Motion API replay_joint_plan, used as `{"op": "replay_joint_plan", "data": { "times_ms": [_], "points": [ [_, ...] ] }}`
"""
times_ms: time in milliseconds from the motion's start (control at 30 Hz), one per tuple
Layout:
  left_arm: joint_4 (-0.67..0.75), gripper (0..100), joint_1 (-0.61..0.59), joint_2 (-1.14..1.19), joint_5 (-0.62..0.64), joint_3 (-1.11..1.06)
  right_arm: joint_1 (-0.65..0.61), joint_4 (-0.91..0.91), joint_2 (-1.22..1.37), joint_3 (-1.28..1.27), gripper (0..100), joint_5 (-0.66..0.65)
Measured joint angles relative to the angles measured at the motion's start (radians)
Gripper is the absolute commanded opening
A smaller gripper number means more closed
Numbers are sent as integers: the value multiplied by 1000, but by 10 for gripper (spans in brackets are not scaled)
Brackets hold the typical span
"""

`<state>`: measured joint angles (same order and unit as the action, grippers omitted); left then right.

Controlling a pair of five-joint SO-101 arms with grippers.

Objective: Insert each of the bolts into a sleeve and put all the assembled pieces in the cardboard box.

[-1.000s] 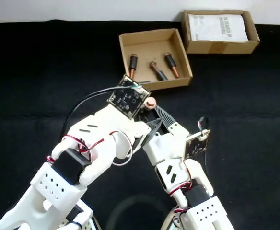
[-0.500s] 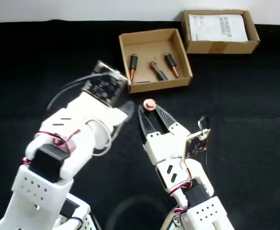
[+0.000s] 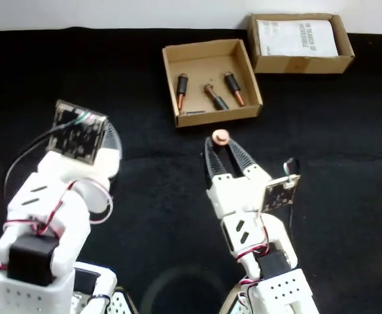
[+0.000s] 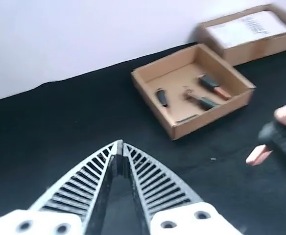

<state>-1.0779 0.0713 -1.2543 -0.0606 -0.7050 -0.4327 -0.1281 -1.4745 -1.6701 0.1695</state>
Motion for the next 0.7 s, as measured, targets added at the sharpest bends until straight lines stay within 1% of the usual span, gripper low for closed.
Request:
{"op": "replay_joint_plan", "data": {
  "times_ms": [133, 300, 400, 500, 700],
  "points": [
    [3, 8, -74, -147, 0, -132, 52, 0, 0, 5, 6, 0],
    [83, 9, -153, -379, 0, -334, 109, 0, 0, 29, 6, 0],
    [104, 9, -195, -522, 0, -451, 123, 0, 0, 74, 6, 0],
    [104, 9, -227, -539, 0, -496, 123, 0, 0, 118, 6, -14],
    [110, 9, -244, -543, 0, -571, 118, 0, 11, 176, 6, -121]
  ]
}}
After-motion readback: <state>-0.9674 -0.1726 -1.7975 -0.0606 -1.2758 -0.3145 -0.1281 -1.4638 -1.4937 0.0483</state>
